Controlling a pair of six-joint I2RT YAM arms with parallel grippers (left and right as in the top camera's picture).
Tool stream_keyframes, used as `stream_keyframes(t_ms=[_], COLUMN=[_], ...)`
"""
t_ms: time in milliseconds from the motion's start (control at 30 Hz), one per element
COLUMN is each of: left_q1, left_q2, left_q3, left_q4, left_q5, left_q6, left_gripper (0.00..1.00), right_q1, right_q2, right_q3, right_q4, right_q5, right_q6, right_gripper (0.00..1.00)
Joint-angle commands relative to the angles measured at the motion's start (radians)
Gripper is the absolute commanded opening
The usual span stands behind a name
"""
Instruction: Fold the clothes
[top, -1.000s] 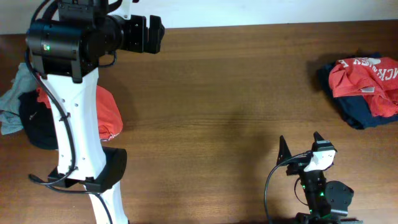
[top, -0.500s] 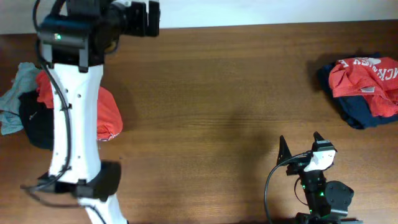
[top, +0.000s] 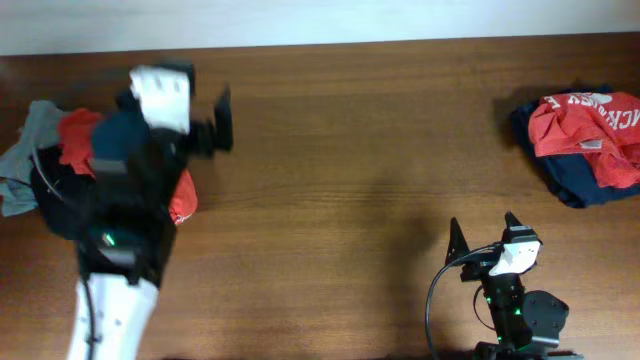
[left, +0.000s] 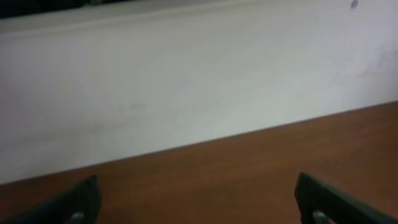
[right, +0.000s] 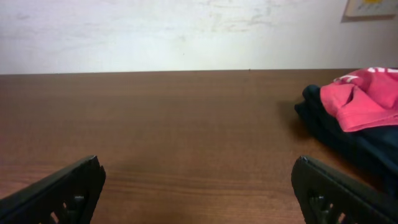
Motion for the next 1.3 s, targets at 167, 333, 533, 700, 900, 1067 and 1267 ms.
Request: stream_keyframes(t_ms=[167, 333, 533, 700, 900, 1067, 1267], left_q1=[0.002, 0.011, 0.079, 0.124, 0.140, 0.140, 0.137], left_q2=[-0.420, -0.679, -0.880, -0.983, -1.069, -1.091, -1.090], left_q3=[-0.637, -0.866, -0.953, -0.964, -1.007, -1.007, -1.007], left_q4=[0.357, 0.412, 0.308, 0.143, 0.122, 0.047, 0.039], left_q5=[-0.004, -0.003, 0.037, 0.050, 0.052, 0.055, 0.053], left_q6=[0.033, 0.032, 0.032, 0.032, 0.032, 0.033, 0.014], left_gripper=[0.99, 0.99, 0.99, 0.99, 0.99, 0.99, 0.99], right_q1=[0.005, 0.005, 0.005, 0.005, 0.005, 0.005, 0.005], right_q2=[-0.007, -0.007, -0.007, -0.007, -0.007, -0.007, -0.007], right_q3=[-0.011, -0.011, -0.011, -0.011, -0.011, -0.011, -0.011], right_q4=[0.000, 0.000, 0.000, 0.000, 0.000, 0.000, 0.000], right_q5=[0.008, 0.008, 0.008, 0.008, 0.008, 0.008, 0.008], right_q6=[0.006, 0.006, 0.006, 0.006, 0.006, 0.006, 0.006], right_gripper=[0.99, 0.99, 0.99, 0.99, 0.99, 0.99, 0.99])
